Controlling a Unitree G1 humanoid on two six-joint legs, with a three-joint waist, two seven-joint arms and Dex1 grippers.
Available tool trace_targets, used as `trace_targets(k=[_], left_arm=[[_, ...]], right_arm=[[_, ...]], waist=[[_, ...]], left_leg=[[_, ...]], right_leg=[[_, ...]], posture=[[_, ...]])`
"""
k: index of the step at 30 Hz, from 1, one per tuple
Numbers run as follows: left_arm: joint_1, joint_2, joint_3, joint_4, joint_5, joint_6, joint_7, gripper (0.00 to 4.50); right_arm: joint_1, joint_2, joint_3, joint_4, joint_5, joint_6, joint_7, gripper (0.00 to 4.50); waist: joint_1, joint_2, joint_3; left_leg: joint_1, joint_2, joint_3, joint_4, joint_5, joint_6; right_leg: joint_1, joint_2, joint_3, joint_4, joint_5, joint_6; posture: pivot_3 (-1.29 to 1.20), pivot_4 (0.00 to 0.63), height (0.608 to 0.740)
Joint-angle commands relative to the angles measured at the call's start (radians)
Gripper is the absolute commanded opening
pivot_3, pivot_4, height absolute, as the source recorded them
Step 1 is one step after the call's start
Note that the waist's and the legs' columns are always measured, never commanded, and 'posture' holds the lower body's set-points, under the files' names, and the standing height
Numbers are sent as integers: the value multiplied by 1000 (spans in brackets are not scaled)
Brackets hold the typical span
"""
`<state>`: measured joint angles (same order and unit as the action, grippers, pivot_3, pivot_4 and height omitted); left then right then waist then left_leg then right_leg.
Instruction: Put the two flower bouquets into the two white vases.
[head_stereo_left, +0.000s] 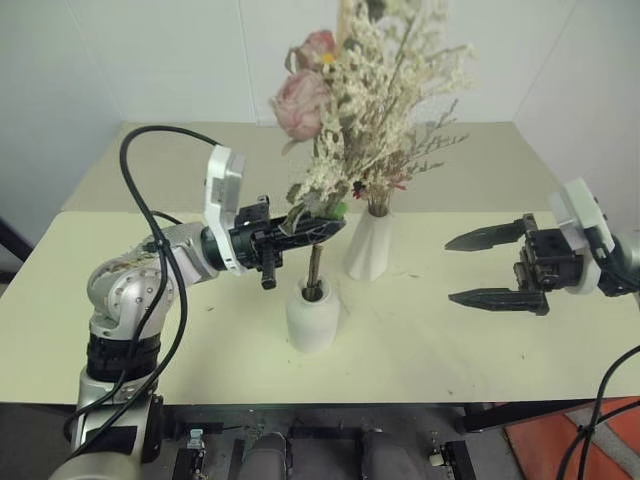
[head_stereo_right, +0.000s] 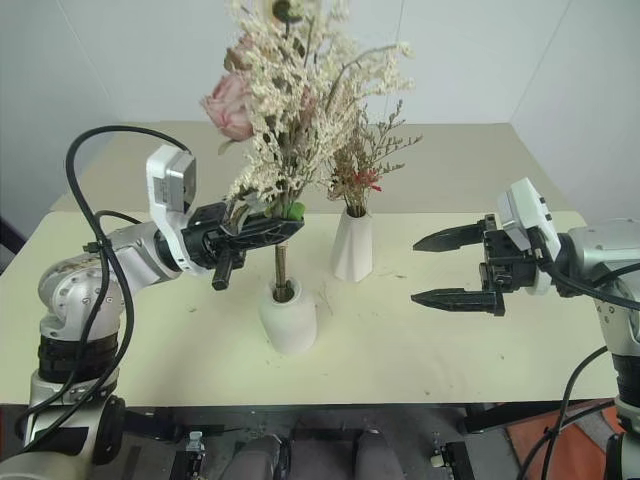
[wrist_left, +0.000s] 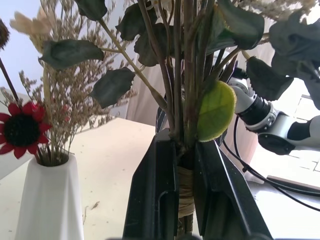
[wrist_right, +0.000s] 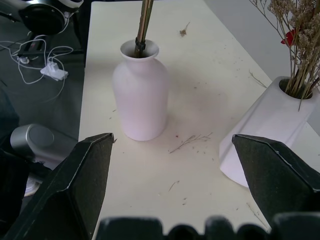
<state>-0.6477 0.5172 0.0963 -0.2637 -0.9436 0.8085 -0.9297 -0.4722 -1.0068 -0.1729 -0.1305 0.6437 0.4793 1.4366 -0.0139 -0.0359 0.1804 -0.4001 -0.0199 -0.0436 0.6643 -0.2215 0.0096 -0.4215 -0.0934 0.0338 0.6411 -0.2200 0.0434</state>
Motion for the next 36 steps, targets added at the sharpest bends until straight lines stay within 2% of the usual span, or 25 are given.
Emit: trace_targets(k=[1, 11, 13, 25, 32, 36], left_arm=[[3, 14, 2, -28, 2, -19, -17, 130], [37, 44, -14, -46, 11, -7, -17, 130], [40, 42, -15, -50, 5, -2, -12, 860], [106, 126, 22, -130, -23, 22, -6, 4483], [297, 309, 149, -189, -4, 14, -57, 4483], [402, 417, 262, -176, 15, -13, -116, 4483]], right_arm=[[-11, 1, -26, -18, 12, -24, -1, 4479], [-16, 7, -19, -10, 6, -32, -8, 4479], [-21, 9, -18, -4, 4, -35, -8, 4500], [-56, 17, 4, 37, -21, -61, 6, 4500], [-39, 9, -2, 28, -21, -54, 21, 4500], [-29, 7, -6, 33, -24, -55, 25, 4500]], waist=[[0, 0, 0], [0, 0, 0], [0, 0, 0], [-2, 0, 0], [-4, 0, 0], [-1, 1, 0]], left_leg=[[0, 0, 0, 0, 0, 0], [0, 0, 0, 0, 0, 0], [0, 0, 0, 0, 0, 0], [0, 1, 0, 0, 0, 0], [1, 2, 0, 0, 0, 0], [1, 2, 1, 0, 0, 0]], right_leg=[[0, 0, 0, 0, 0, 0], [0, 0, 0, 0, 0, 0], [0, 0, 0, 0, 0, 0], [0, 0, 0, 0, 0, 0], [0, 1, 1, 0, 0, 0], [0, 1, 1, 0, 0, 0]], posture=[[0, 150, 740], [0, 150, 740], [0, 150, 740], [0, 150, 740], [0, 150, 740], [0, 150, 740]])
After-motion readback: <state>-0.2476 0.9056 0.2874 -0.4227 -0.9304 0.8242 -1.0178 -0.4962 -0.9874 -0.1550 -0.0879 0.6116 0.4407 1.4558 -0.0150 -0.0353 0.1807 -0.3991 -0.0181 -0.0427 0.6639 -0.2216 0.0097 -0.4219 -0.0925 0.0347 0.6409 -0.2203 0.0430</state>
